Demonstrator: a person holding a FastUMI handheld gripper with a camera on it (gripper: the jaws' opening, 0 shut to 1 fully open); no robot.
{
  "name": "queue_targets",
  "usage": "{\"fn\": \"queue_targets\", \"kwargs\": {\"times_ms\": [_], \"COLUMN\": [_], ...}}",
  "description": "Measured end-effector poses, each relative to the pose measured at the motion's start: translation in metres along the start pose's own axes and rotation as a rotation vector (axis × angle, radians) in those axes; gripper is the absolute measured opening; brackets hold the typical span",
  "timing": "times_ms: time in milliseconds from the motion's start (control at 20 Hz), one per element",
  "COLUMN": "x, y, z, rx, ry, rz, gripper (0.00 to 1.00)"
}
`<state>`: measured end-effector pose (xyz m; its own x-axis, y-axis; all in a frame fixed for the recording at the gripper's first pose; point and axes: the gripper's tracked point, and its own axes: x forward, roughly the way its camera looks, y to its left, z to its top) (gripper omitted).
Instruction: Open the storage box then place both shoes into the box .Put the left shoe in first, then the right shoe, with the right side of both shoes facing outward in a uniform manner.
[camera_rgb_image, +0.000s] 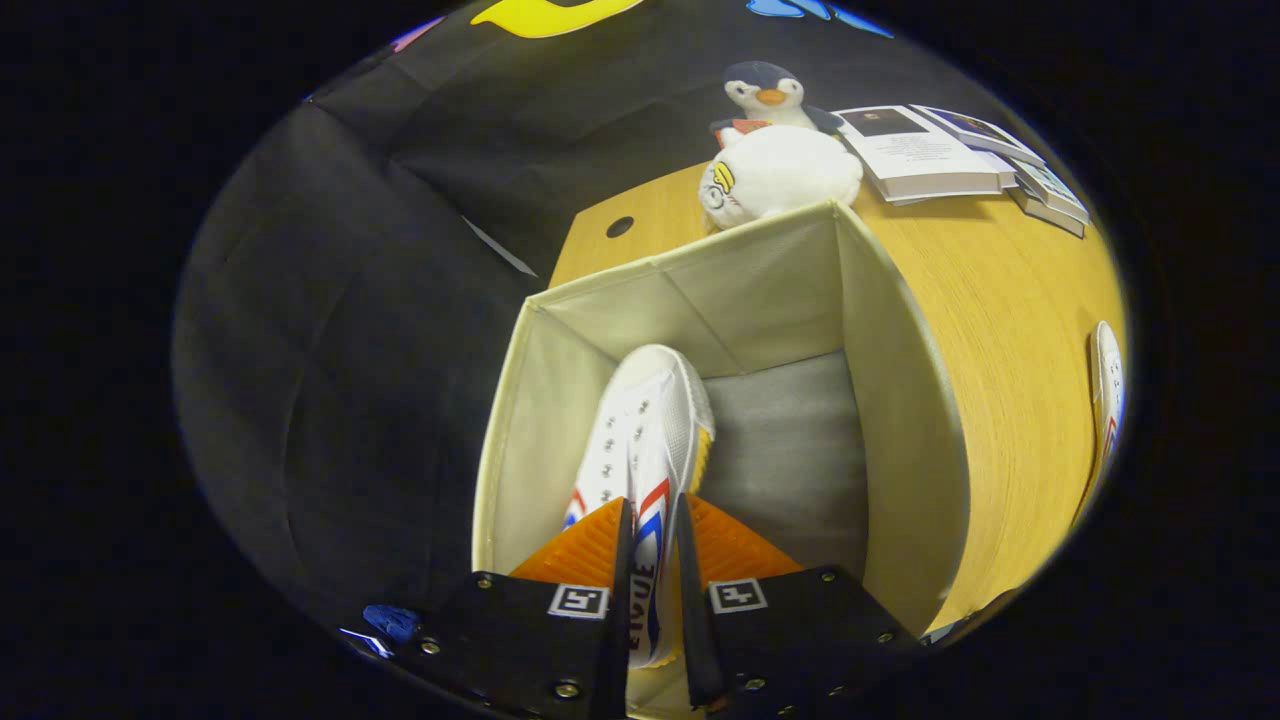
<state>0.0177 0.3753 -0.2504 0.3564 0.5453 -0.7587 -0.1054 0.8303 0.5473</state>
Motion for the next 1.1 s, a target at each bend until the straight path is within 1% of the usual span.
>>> {"fn": "queue_targets", "kwargs": {"times_ms": [50,150,200,300,450,500,700,900,1100], "x": [-0.005,-0.013,-0.025,-0.043,-0.076,-0.087,-0.125,-0.155,-0.189], "y": [0.006,0.002,0.003,0.000,-0.009,-0.014,-0.055,-0.096,-0.152], "z": [0.001,0.003,0.006,0.016,0.037,0.041,0.055,0.061,0.070], "rx": [-0.026,-0.115,-0.153,-0.210,-0.254,-0.266,-0.299,-0.274,-0.263], "ry": [-0.003,-0.024,-0.044,-0.087,-0.170,-0.190,-0.251,-0.273,-0.318], "rz": [0.013,-0.002,-0.010,-0.003,0.010,0.003,-0.062,-0.087,-0.157], "gripper": [0.42,0.80,0.99,0.98,0.98,0.98,0.97,0.98,0.98]}}
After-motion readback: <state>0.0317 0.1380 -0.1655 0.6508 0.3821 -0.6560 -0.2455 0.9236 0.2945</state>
